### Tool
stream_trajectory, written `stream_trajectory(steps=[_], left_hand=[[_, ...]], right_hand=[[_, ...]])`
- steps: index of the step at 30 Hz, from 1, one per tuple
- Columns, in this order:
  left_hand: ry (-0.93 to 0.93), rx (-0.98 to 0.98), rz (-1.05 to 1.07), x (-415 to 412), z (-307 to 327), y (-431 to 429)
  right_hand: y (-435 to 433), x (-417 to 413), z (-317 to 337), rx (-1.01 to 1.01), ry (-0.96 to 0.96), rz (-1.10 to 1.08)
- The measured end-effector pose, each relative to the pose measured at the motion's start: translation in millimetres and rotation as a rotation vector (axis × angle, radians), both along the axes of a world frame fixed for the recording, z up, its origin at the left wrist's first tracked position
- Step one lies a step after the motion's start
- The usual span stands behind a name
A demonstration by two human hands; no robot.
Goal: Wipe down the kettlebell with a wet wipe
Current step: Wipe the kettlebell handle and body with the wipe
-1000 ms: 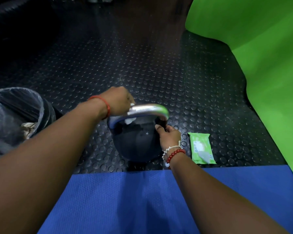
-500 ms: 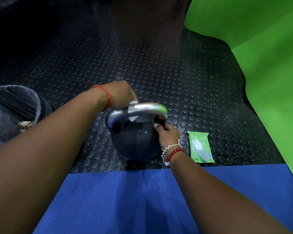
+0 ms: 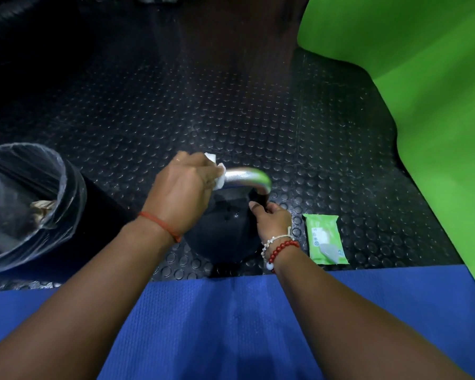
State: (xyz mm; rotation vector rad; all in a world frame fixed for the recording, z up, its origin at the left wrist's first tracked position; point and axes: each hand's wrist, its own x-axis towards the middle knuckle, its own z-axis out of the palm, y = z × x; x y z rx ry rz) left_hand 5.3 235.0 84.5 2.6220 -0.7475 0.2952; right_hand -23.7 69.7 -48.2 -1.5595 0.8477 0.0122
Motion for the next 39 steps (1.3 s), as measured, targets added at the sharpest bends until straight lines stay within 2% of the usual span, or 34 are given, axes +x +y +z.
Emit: stream_trajectory(steps=[5, 11, 20, 24, 27, 29, 31, 33, 35, 39], left_hand=[[-0.041, -0.058, 0.095, -2, -6, 5], [-0.176, -0.082, 0.057, -16, -21, 5], [-0.154, -0.527, 0.351, -33, -44, -16], [-0.114, -0.660, 0.449, -44, -46, -27], [0.125, -0.989, 0.784, -49, -47, -41], [0.322, -1.400, 1.021, -45, -43, -55], [0.498, -1.829, 1.127, -40, -35, -65], [0.651, -2.108, 1.125, -36, -28, -69], [0.810, -2.283, 1.062, -35, -25, -67], [1.110, -2.436, 0.968, -31, -23, -62]], right_hand=[[0, 1, -2, 0.002, 0.006, -0.007], [1, 0, -1, 0.000, 0.001, -0.008], [2, 1, -1, 0.017, 0.004, -0.013], [1, 0, 2, 0.047, -0.001, -0.021], [1, 0, 2, 0.045, -0.004, -0.022], [2, 0, 3, 0.049, -0.008, -0.024], [1, 0, 3, 0.043, -0.005, -0.019], [0, 0, 3, 0.045, -0.003, -0.014], [0, 0, 2, 0.043, 0.002, -0.014], [0, 1, 2, 0.054, -0.005, -0.024]])
